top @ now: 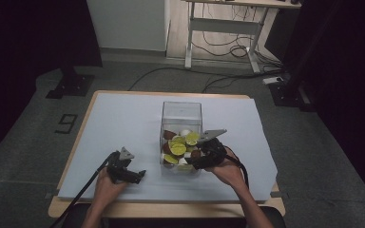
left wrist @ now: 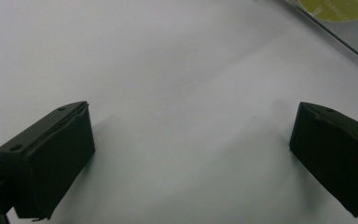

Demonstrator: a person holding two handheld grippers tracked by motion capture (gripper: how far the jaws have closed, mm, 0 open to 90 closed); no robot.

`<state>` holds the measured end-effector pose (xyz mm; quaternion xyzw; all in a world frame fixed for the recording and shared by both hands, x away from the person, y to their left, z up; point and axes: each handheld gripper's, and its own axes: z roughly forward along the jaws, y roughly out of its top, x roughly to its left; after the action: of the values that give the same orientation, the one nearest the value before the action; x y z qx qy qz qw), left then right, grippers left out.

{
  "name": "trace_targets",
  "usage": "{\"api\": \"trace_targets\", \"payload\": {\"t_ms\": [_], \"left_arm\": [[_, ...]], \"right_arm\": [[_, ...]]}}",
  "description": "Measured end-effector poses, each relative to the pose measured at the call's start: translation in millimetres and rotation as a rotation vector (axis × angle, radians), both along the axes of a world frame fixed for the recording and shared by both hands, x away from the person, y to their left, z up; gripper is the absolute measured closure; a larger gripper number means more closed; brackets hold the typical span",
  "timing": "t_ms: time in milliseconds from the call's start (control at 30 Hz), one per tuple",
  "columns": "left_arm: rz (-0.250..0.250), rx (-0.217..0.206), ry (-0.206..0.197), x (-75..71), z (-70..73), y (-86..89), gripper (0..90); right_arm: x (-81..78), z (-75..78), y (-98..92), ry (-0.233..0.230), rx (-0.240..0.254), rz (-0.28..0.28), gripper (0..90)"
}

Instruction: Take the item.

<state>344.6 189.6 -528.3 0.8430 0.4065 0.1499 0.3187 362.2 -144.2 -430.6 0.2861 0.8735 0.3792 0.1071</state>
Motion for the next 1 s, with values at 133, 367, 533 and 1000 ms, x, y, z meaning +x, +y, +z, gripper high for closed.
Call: {"api": "trace_targets", "payload": {"t_ms": [133,367,533,1000], "left_arm": [[0.0,0.0,0.0,0.0,0.0,0.0,0.0],[0.0,-0.001,0.001,0.0,0.0,0.0,0.0],[0.0,0.0,0.001,0.0,0.0,0.0,0.0],[0.001,-0.001,0.0,0.1,-0.1,0.0,0.0]], "right_arm": [[3.2,-3.1,5.0,0.01,-0.003,0.008,29.7],[8.1,-8.1,10.8,0.025,-0.009,0.006,31.4],[13.3,-10.7,18.3,0.049,-0.001,0.0,33.3],[26.9,-19.5,37.9,0.067,-0.057,-0.029,34.7]]}}
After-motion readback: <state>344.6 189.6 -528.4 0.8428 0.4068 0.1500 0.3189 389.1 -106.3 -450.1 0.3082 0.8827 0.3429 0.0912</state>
